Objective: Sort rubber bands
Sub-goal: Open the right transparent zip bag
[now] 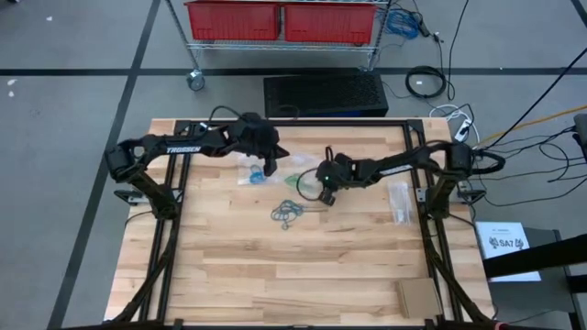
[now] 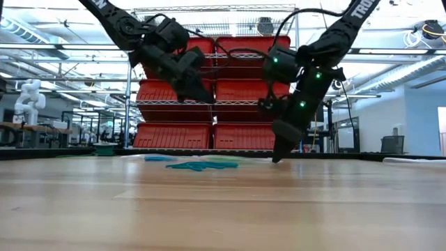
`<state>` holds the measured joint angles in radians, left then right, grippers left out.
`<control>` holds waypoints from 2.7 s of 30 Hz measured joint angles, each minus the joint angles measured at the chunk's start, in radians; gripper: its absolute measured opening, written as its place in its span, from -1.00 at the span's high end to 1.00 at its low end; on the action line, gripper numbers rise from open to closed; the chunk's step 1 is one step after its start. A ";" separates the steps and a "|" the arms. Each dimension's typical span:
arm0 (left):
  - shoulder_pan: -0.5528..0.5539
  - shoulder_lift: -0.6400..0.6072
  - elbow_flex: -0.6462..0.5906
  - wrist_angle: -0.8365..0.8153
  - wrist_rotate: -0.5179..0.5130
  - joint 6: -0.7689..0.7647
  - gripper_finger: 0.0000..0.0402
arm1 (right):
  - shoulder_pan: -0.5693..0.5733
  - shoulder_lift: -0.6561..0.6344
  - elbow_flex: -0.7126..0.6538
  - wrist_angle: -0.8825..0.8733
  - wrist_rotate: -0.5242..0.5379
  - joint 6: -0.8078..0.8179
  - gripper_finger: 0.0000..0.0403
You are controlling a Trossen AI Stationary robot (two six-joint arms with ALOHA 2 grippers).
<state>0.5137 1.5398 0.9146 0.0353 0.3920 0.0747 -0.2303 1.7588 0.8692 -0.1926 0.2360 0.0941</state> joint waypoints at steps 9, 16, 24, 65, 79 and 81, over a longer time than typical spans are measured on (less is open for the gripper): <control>-0.001 0.000 -0.071 0.123 0.001 -0.044 0.98 | -0.131 -0.008 0.020 -0.029 -0.059 -0.309 1.00; -0.001 0.000 -0.071 0.163 0.001 -0.044 0.98 | -0.117 -0.176 0.129 -0.372 -0.064 -0.222 0.99; -0.003 0.000 -0.071 0.168 0.009 -0.043 0.98 | 0.028 -0.445 -0.046 -0.774 0.007 0.479 1.00; -0.014 0.000 -0.071 0.173 0.062 -0.068 0.98 | 0.249 -0.467 -0.275 -0.201 -0.048 0.561 0.43; -0.026 0.000 -0.071 0.173 0.080 -0.069 0.98 | 0.247 -0.307 -0.272 -0.125 0.032 0.497 0.85; -0.026 0.000 -0.071 0.173 0.080 -0.070 0.98 | 0.261 -0.332 -0.267 -0.138 0.051 0.475 0.96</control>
<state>0.4873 1.5398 0.8433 0.2081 0.4717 0.0048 0.0306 1.4270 0.6018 -0.3309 0.2868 0.5686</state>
